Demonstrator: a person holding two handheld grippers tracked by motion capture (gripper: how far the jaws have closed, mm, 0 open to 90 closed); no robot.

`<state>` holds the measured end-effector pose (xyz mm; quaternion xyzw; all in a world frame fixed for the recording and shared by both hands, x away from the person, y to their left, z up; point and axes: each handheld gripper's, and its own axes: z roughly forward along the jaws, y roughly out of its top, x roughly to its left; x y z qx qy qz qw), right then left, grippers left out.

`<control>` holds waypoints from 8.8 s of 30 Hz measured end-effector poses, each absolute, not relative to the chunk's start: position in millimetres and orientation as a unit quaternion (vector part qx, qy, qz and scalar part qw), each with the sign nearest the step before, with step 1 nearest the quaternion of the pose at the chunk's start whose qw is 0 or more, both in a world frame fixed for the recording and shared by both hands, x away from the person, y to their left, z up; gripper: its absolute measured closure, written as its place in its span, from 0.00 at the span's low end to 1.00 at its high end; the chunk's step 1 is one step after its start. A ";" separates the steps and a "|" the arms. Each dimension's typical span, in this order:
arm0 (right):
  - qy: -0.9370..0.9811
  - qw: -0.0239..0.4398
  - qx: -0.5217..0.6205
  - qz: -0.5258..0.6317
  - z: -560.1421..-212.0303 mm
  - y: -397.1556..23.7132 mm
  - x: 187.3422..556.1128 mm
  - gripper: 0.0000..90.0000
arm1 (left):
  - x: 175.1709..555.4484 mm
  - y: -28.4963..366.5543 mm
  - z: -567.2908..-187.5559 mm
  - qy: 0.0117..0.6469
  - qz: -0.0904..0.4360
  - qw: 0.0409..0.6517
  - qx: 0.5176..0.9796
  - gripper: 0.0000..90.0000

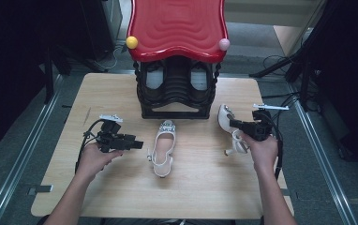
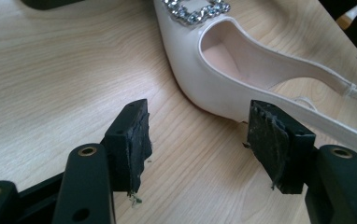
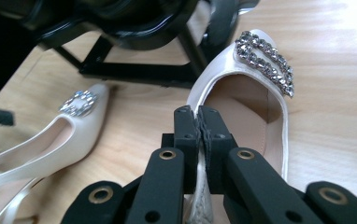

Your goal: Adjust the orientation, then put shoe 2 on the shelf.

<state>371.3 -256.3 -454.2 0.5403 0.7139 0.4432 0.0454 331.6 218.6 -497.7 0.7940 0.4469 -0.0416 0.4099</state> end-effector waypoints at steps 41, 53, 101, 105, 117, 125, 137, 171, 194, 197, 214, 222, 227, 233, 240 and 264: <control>0.790 -0.036 0.455 0.410 -483.4 -167.5 340.9 0.98 | 333.4 211.1 -496.5 0.435 -0.038 0.403 0.804 0.44; 0.813 -0.042 0.435 0.384 -493.9 -140.6 341.6 0.98 | 327.1 214.5 -496.2 0.443 -0.039 0.408 0.797 0.45; 0.817 0.002 0.447 0.365 -507.8 -166.2 342.0 1.00 | 341.3 179.2 -519.6 0.425 -0.066 0.378 0.820 0.96; 0.818 0.002 0.446 0.363 -509.8 -163.0 342.7 1.00 | 342.9 174.7 -522.3 0.427 -0.063 0.375 0.820 0.96; 0.812 -0.009 0.451 0.371 -511.9 -163.3 342.9 1.00 | 339.3 167.1 -522.8 0.418 -0.065 0.375 0.825 1.00; 0.811 -0.008 0.451 0.373 -512.3 -161.8 342.6 1.00 | 334.3 159.2 -523.6 0.409 -0.075 0.375 0.829 1.00; 0.810 -0.008 0.452 0.373 -512.3 -166.2 345.5 1.00 | 329.8 152.8 -525.2 0.413 -0.086 0.376 0.825 1.00; 0.801 0.024 0.432 0.414 -483.7 -166.8 336.3 0.76 | 326.3 181.1 -497.3 0.403 -0.068 0.412 0.814 0.69; 0.818 0.002 0.409 0.405 -475.6 -125.4 337.2 0.74 | 330.2 197.6 -495.3 0.413 -0.052 0.407 0.813 0.57; 0.821 -0.001 0.406 0.400 -474.2 -118.2 338.2 0.74 | 330.2 199.2 -495.3 0.414 -0.048 0.406 0.813 0.56; 0.844 -0.005 0.413 0.343 -479.7 -89.0 342.3 0.71 | 328.9 201.6 -493.7 0.413 -0.042 0.407 0.813 0.56; 0.858 -0.003 0.424 0.291 -478.8 -90.5 340.9 0.72 | 329.1 201.2 -494.0 0.414 -0.040 0.405 0.814 0.56; 0.865 -0.026 0.428 0.261 -481.6 -87.7 344.7 0.75 | 329.7 201.8 -494.0 0.412 -0.042 0.405 0.815 0.56; 0.875 -0.022 0.424 0.232 -487.7 -80.1 346.9 0.76 | 329.7 201.9 -494.4 0.412 -0.041 0.404 0.815 0.56; 0.880 -0.038 0.421 0.215 -486.7 -78.4 353.0 0.80 | 329.3 201.2 -494.9 0.413 -0.035 0.400 0.818 0.55; 0.882 -0.074 0.407 0.226 -474.0 -89.6 362.6 0.95 | 329.7 214.5 -491.8 0.423 -0.010 0.402 0.812 0.50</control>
